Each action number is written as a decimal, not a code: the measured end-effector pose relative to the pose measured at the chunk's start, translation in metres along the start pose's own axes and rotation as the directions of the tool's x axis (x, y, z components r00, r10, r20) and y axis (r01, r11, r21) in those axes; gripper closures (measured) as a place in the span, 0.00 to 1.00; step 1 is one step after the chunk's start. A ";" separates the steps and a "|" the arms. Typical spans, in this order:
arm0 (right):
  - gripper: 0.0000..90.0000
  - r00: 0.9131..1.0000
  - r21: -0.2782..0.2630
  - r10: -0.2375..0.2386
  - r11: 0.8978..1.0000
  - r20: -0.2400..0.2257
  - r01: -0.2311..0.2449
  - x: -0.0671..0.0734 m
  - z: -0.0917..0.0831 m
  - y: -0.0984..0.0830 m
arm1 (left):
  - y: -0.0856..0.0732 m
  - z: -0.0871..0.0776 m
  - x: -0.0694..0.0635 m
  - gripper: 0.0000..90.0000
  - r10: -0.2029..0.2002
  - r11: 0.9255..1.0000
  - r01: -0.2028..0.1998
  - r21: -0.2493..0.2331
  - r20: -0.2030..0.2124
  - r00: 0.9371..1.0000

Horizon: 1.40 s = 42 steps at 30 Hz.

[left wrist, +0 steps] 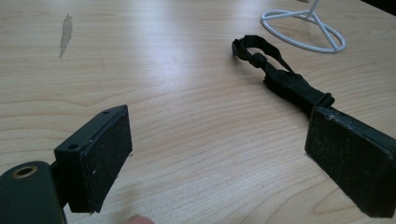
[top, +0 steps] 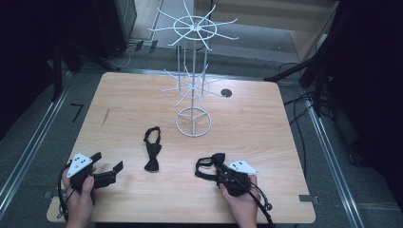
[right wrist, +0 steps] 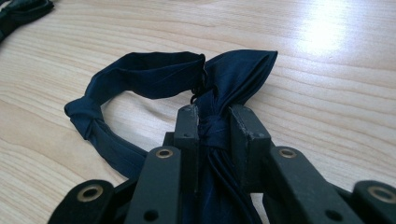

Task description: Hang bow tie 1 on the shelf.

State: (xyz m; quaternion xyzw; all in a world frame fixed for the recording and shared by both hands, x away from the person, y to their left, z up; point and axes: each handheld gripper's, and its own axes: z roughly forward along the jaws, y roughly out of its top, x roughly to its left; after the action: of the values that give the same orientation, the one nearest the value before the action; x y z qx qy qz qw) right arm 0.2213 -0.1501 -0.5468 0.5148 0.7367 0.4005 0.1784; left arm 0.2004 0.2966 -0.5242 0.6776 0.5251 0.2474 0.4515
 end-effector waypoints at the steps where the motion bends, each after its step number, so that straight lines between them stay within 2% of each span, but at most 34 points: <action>1: 0.84 1.000 -0.001 -0.012 1.000 0.005 0.012 0.000 0.000 0.000 | 0.000 0.000 0.000 0.09 0.000 1.000 0.000 0.000 0.000 1.000; 4: 0.85 1.000 0.001 -0.013 1.000 -0.001 0.013 0.000 0.000 0.000 | 0.000 0.000 0.000 0.09 0.002 1.000 -0.002 -0.005 -0.001 1.000; 8: 0.87 0.999 -0.014 0.019 1.000 -0.028 -0.020 -0.004 -0.002 0.000 | -0.001 -0.001 0.000 0.09 -0.004 1.000 0.004 -0.010 0.000 1.000; 9: 0.87 0.999 -0.030 0.031 0.999 -0.027 -0.031 -0.005 -0.003 -0.001 | 0.000 -0.001 0.000 0.09 -0.006 1.000 0.006 -0.009 0.000 1.000; 12: 0.87 1.000 -0.084 0.007 0.996 -0.031 -0.009 -0.004 -0.007 -0.003 | 0.000 0.000 0.001 0.09 -0.005 1.000 0.005 -0.003 -0.002 1.000; 21: 0.87 1.000 -0.201 0.005 0.980 -0.029 -0.010 -0.005 -0.015 -0.002 | 0.000 0.000 0.001 0.09 -0.007 1.000 0.007 -0.007 -0.002 1.000; 27: 0.87 1.000 -0.252 -0.003 0.968 -0.027 -0.004 -0.008 -0.021 0.002 | 0.000 0.000 0.001 0.09 -0.010 1.000 0.010 -0.014 -0.003 1.000; 34: 0.86 1.000 -0.296 -0.022 0.955 -0.013 0.017 -0.009 -0.027 0.012 | -0.001 -0.001 0.001 0.09 0.001 1.000 -0.001 -0.025 0.008 1.000; 42: 0.86 1.000 -0.332 -0.029 0.943 0.006 0.030 -0.013 -0.033 0.024 | -0.001 -0.002 0.001 0.09 -0.004 0.999 0.004 -0.037 0.003 1.000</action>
State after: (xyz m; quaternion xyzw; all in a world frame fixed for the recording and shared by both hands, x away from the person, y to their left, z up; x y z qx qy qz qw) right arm 0.2187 -0.1713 -0.5100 0.4664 0.6662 0.5161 0.2689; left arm 0.1982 0.2979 -0.5242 0.6684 0.5212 0.2552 0.4653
